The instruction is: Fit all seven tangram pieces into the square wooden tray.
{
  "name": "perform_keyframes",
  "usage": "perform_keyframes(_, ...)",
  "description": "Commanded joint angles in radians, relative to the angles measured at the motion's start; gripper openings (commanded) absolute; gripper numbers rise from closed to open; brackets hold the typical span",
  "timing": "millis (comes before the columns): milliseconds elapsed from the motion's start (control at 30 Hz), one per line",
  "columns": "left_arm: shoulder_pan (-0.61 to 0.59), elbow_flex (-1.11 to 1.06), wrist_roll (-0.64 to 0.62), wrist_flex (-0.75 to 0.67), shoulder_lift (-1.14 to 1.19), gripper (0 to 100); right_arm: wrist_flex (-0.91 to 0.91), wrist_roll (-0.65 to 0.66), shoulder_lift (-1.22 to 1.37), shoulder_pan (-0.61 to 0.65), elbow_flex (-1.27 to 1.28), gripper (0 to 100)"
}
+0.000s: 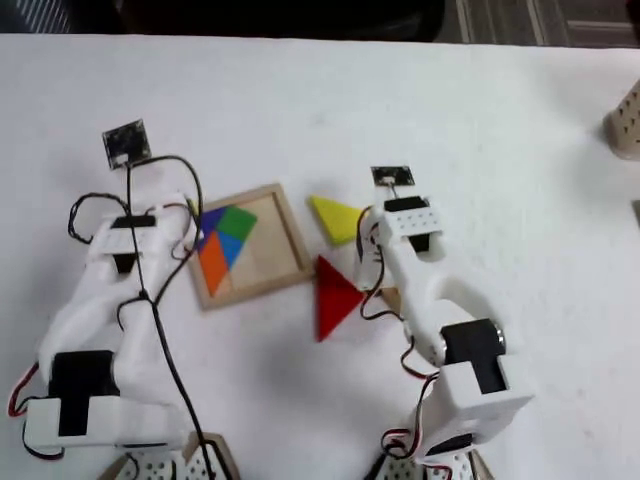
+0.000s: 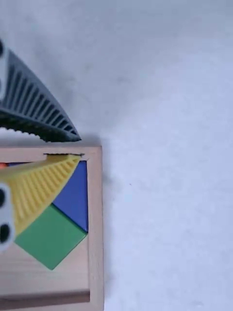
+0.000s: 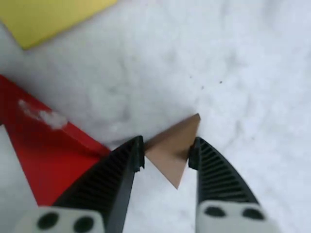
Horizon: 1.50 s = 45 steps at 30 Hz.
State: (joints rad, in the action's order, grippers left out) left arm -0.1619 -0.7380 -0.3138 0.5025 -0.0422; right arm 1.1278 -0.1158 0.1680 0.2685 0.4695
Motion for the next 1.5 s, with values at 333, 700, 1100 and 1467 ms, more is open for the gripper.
perform_keyframes(333,-0.002,0.058,0.011,-0.002,-0.002,8,0.099,0.354,-0.09,0.058,-0.034,11.5)
perform_keyframes(700,-0.005,0.054,0.011,-0.002,-0.001,8,0.113,0.856,-0.298,0.117,-0.064,11.5)
perform_keyframes(1100,-0.099,0.061,0.009,-0.058,-0.001,8,-0.334,1.234,-0.297,0.312,-0.084,11.5)
perform_keyframes(1467,-0.2,0.107,0.002,-0.08,0.005,8,-0.346,1.24,0.102,0.403,-0.491,11.5)
